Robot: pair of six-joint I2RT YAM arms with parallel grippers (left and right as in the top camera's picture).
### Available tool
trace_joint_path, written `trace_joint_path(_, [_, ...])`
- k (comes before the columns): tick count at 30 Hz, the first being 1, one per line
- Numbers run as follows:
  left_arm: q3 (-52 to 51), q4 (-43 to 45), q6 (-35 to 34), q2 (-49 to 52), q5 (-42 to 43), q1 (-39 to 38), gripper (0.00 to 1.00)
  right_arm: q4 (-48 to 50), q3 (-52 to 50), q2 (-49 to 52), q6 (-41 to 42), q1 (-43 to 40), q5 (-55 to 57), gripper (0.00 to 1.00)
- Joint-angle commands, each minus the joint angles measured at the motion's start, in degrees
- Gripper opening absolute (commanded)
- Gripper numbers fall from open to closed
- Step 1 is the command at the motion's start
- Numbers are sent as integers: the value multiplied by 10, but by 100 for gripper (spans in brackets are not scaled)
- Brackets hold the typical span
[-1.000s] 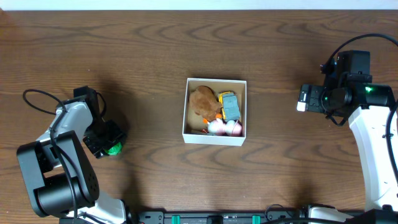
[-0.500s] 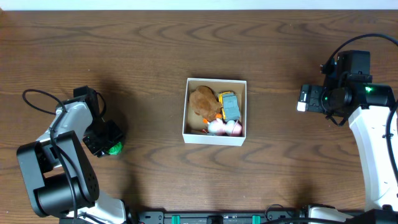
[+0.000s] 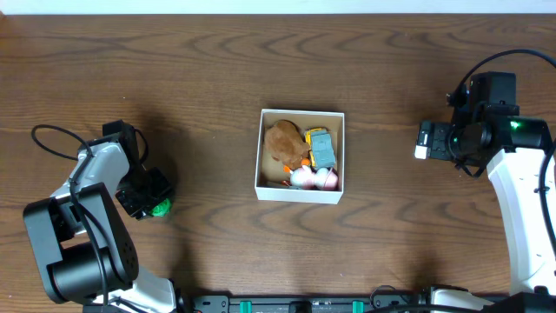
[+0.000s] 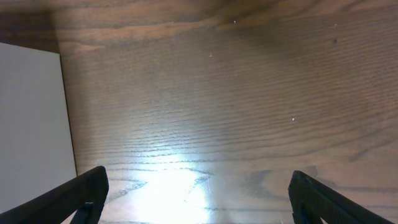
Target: Pack container
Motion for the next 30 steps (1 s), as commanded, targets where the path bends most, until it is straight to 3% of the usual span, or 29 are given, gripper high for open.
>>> trace_joint_path(1, [-13, 1, -3, 12, -22, 0, 43, -2, 1, 4, -7, -1, 1, 94])
trace_joint_path(5, [0, -1, 2, 8, -22, -1, 35, -2, 1, 4, -7, -1, 1, 94])
trace_joint_path(10, [60, -37, 10, -23, -22, -13, 19, 0, 1, 4, -7, -1, 1, 94])
trace_joint_path(12, [96, -59, 19, -43, -22, -26, 7, 0, 1, 4, -7, -1, 1, 93])
trace_joint_path(17, [213, -111, 38, -113, -22, -98, 6, 3, 1, 4, -7, -1, 1, 93])
trace_joint_path(21, [277, -115, 82, -165, -22, -198, 6, 7, 1, 4, -7, -1, 1, 94])
trace_joint_path(30, [279, -63, 165, -174, -22, -471, 6, 11, 1, 4, -7, -1, 1, 94])
